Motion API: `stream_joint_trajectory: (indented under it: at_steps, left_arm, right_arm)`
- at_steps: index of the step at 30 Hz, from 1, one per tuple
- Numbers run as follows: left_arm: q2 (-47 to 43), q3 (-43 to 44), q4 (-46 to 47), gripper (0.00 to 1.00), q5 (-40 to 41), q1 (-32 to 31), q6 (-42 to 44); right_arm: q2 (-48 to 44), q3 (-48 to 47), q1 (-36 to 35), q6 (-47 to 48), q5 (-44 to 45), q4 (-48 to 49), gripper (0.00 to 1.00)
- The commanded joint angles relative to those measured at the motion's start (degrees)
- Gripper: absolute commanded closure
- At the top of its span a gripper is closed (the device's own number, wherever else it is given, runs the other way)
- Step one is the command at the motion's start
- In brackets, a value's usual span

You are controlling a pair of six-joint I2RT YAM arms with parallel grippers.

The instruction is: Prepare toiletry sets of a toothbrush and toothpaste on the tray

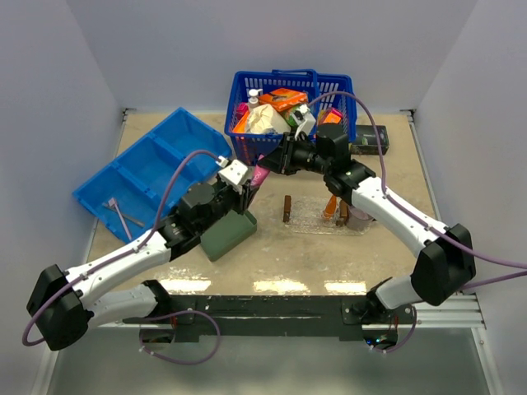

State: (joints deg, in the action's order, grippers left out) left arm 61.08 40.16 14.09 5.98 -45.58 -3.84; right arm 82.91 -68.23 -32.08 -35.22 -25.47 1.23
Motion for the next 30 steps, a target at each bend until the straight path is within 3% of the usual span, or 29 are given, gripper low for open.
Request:
stream_joint_trajectory:
  at_steps: [1,4,8,9,12,17,20,22,30]
  left_arm:
    - [-1.9,0.1,6.0,0.68,-0.1,-0.4,-0.1]
    - [-1.8,0.2,6.0,0.62,0.2,-0.4,-0.3]
    - [-1.7,0.6,5.3,0.39,0.5,-0.4,-0.6]
    - [-1.8,0.8,5.3,0.25,0.5,-0.4,-0.9]
    - [-1.9,1.1,5.3,0.09,-0.7,-0.2,-1.2]
    - [-1.6,2.9,4.1,0.04,-11.8,2.5,-2.2]
    - [-0.9,4.3,5.4,0.03,-25.5,10.0,-5.3]
    - [-0.1,5.6,5.5,0.03,-32.1,11.3,-5.8]
    - [3.2,9.8,1.8,0.02,-46.6,13.2,-5.0]
  right_arm:
    - [-0.4,-0.3,0.1,-0.4,-1.6,2.1,0.89]
    - [-0.5,-0.2,0.1,-0.4,-1.6,2.4,1.0]
    - [-1.3,0.4,0.1,-0.2,-1.3,3.3,1.0]
    - [-1.4,0.5,0.1,-0.1,-1.3,3.5,1.0]
    - [-1.9,0.9,0.2,0.7,-1.3,3.6,1.0]
    - [-2.7,0.5,0.2,3.3,-2.4,2.1,1.0]
    - [-3.9,-0.1,0.3,6.2,-3.4,0.8,1.0]
    - [-5.1,-0.2,0.3,8.2,-5.0,0.5,1.0]
    - [-8.4,-0.6,0.4,13.2,-12.8,-0.5,1.0]
